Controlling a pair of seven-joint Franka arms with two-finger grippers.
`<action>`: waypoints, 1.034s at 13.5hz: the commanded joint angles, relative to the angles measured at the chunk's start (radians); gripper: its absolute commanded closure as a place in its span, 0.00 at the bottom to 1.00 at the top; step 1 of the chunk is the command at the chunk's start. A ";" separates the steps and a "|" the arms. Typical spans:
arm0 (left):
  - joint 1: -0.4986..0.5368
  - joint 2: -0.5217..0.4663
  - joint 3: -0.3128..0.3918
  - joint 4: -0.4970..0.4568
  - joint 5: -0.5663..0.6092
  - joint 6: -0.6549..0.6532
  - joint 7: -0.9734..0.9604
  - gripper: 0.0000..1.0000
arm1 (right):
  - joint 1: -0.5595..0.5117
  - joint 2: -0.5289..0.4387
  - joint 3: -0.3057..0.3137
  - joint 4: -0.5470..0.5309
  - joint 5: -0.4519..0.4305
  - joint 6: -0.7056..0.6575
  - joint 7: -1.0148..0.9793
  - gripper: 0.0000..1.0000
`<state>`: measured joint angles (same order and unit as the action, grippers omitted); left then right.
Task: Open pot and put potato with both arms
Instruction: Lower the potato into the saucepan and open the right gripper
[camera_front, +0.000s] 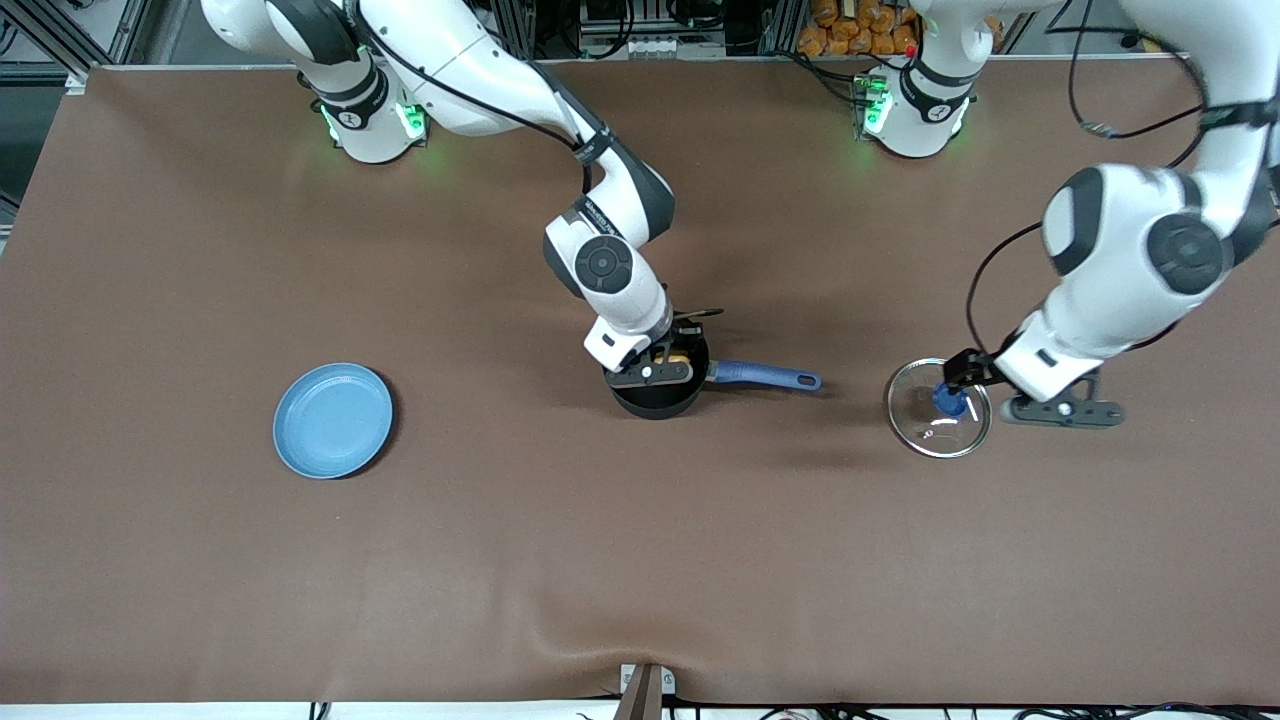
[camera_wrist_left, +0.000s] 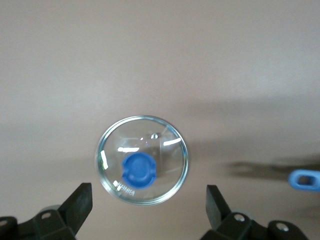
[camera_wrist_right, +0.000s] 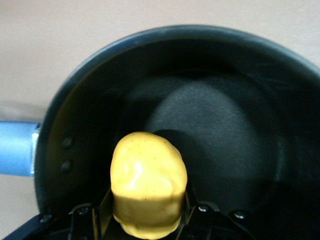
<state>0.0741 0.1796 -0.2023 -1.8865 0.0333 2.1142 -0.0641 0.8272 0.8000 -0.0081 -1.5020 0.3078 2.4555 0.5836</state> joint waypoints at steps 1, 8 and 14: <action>0.001 0.000 -0.003 0.211 0.002 -0.225 -0.020 0.00 | 0.020 0.025 -0.009 0.022 -0.006 0.042 0.027 0.47; 0.016 -0.115 0.004 0.409 -0.012 -0.523 -0.014 0.00 | 0.007 0.009 -0.010 0.028 -0.016 0.030 0.016 0.00; 0.018 -0.166 0.003 0.411 -0.012 -0.580 -0.002 0.00 | -0.017 -0.108 -0.082 0.046 -0.018 -0.130 -0.016 0.00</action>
<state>0.0830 0.0326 -0.1955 -1.4720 0.0332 1.5586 -0.0695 0.8269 0.7664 -0.0651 -1.4498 0.3073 2.4094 0.5809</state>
